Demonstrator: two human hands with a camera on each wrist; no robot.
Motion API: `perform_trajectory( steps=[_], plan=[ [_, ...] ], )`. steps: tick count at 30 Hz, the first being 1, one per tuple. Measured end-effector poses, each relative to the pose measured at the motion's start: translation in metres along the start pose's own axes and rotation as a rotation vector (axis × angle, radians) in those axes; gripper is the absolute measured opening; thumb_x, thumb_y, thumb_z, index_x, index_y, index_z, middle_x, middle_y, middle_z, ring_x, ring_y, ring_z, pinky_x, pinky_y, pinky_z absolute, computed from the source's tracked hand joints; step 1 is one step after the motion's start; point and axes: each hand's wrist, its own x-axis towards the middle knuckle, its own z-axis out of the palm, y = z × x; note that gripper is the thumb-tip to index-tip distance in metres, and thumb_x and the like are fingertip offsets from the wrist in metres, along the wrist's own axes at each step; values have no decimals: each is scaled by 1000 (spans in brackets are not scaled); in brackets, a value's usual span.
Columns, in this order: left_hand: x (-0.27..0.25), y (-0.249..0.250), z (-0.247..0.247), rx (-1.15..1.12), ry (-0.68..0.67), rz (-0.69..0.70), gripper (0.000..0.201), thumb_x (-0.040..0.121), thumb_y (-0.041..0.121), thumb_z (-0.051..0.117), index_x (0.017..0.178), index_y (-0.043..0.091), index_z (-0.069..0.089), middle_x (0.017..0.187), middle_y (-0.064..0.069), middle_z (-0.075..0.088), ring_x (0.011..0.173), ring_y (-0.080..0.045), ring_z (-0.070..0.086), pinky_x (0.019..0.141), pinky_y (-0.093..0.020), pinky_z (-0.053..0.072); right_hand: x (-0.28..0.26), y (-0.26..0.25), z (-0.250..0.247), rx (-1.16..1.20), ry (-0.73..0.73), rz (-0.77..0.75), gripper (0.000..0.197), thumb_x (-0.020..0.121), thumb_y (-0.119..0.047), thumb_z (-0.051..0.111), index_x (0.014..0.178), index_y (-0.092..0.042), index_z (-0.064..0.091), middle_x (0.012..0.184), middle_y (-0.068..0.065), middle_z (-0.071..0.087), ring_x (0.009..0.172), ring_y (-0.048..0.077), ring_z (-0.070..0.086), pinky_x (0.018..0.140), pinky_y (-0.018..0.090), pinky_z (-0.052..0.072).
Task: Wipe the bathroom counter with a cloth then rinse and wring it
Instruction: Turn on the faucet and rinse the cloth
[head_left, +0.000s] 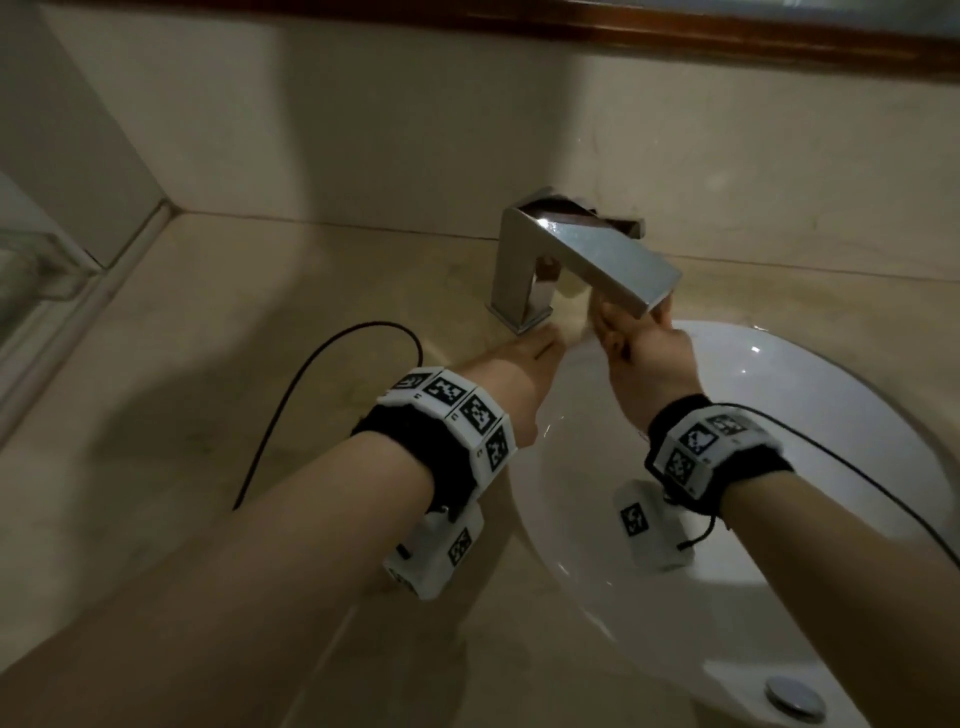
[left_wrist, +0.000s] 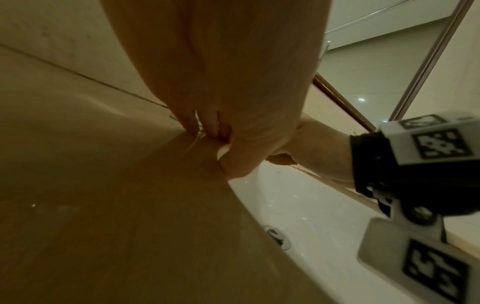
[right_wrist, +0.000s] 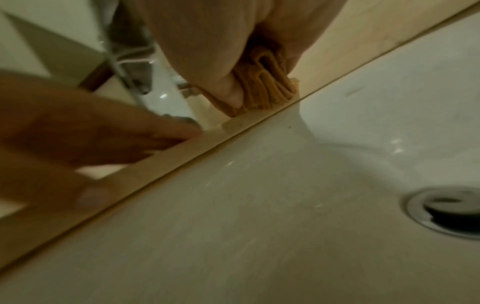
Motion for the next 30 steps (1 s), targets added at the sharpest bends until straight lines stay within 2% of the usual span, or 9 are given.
perform_trajectory(
  steps=[3, 5, 7, 10, 16, 20, 22, 25, 30],
  plan=[
    [-1, -1, -4, -24, 3, 4, 93, 85, 7, 59, 152, 15, -5, 160, 1, -11, 146, -18, 11, 113, -23, 24, -8, -8, 15, 142, -21, -147, 47, 87, 3, 55, 133, -6, 54, 140, 17, 51, 133, 37, 43, 114, 37, 26],
    [-1, 1, -7, -18, -22, 2, 91, 84, 7, 59, 153, 15, -1, 160, 1, -8, 145, -20, 15, 112, -26, 29, 0, -2, 7, 316, 21, -89, 42, 88, 5, 55, 129, -2, 55, 131, 19, 57, 122, 34, 53, 107, 38, 36],
    [-1, 3, -9, 12, -37, -9, 88, 85, 8, 59, 152, 12, 4, 160, 0, -3, 143, -20, 21, 111, -29, 32, 10, 7, -8, 153, -8, 18, 36, 90, 2, 47, 125, -2, 55, 131, 22, 52, 121, 39, 48, 98, 40, 38],
    [-1, 6, -9, 44, -19, -22, 83, 84, 9, 61, 151, 11, 12, 158, -1, 7, 136, -24, 34, 106, -35, 40, 23, 32, -21, 24, 43, 75, 45, 90, -7, 41, 133, -12, 53, 141, 18, 47, 132, 39, 36, 104, 39, 36],
    [12, 22, -14, 158, 50, -59, 51, 83, 12, 57, 132, 9, 42, 137, -7, 39, 110, -29, 54, 88, -39, 49, 7, 4, -12, -39, -108, -157, 51, 86, 3, 48, 136, -10, 50, 146, 15, 38, 137, 31, 30, 113, 41, 27],
    [20, 44, -22, 435, 76, -69, 34, 88, 18, 47, 120, 10, 51, 120, -9, 51, 97, -26, 57, 76, -34, 48, 16, 14, -8, 49, -80, -319, 65, 78, 10, 52, 139, -15, 48, 150, 3, 33, 145, 23, 9, 119, 43, 16],
    [24, 51, -18, 456, 53, -146, 44, 90, 22, 46, 130, 6, 44, 127, -12, 47, 105, -26, 55, 80, -35, 48, 30, 48, -15, -53, -68, -294, 70, 72, 8, 59, 139, -12, 48, 147, 8, 40, 142, 27, 21, 118, 47, 18],
    [29, 60, -3, 443, 8, -225, 71, 93, 27, 46, 148, -2, 12, 149, -23, 22, 134, -32, 35, 101, -40, 39, 45, 102, -45, -218, -172, -34, 66, 78, -3, 56, 141, -10, 39, 153, 11, 32, 144, 29, 21, 118, 46, 11],
    [52, 76, 5, 338, -16, -207, 90, 93, 29, 50, 147, -2, -15, 158, -16, -5, 144, -31, 16, 116, -40, 24, 42, 122, -67, -330, -182, 126, 67, 86, -12, 54, 148, -8, 27, 157, 13, 21, 146, 32, 16, 120, 46, 3]
  ],
)
